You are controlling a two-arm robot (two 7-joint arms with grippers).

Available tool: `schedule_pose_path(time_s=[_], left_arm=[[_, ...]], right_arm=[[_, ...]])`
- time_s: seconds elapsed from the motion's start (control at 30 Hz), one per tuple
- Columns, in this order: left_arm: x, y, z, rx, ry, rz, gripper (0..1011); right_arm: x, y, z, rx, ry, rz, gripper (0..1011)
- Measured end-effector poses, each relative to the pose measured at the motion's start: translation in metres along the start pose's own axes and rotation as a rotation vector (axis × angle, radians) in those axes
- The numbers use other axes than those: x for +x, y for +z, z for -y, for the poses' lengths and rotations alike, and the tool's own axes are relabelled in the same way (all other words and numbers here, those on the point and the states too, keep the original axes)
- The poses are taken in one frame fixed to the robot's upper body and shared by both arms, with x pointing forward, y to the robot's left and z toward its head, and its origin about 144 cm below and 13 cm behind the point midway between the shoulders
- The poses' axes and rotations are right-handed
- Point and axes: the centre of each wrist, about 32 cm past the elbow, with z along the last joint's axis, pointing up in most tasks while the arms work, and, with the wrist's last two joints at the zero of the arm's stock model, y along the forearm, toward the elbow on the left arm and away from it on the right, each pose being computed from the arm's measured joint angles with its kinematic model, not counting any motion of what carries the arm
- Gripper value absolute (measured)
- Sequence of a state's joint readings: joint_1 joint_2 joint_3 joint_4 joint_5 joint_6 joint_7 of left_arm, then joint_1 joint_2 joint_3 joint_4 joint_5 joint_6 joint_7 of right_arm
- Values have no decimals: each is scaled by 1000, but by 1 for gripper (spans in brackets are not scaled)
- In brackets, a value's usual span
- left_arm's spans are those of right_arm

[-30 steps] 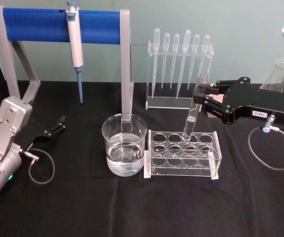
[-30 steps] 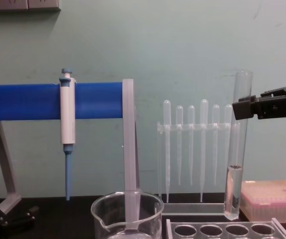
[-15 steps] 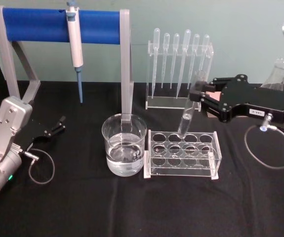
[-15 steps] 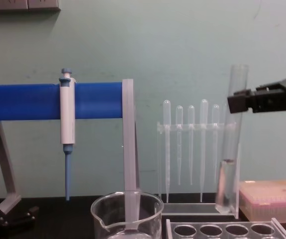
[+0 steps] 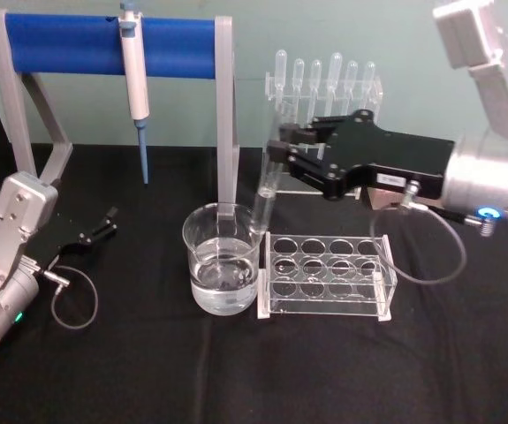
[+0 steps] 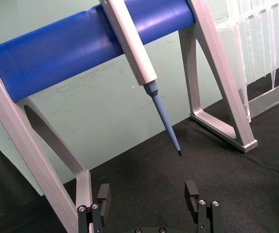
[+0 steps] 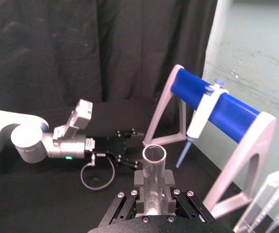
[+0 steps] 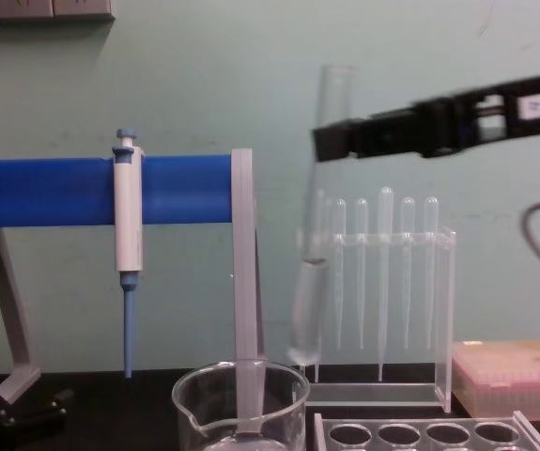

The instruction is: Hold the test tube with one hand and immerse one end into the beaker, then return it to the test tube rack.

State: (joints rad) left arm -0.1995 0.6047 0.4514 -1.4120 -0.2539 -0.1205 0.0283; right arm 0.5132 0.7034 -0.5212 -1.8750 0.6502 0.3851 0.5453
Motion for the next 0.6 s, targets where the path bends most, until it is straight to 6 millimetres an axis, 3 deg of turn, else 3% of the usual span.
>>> schedule_pose_path(time_s=[0.3,0.6], left_arm=[[0,0,0,0,0,0,1000],[0,0,0,0,0,0,1000]], right_arm=[[1,2,-29,-9,17,-5,241],[6,-15,-51,-34,11,-18,241]])
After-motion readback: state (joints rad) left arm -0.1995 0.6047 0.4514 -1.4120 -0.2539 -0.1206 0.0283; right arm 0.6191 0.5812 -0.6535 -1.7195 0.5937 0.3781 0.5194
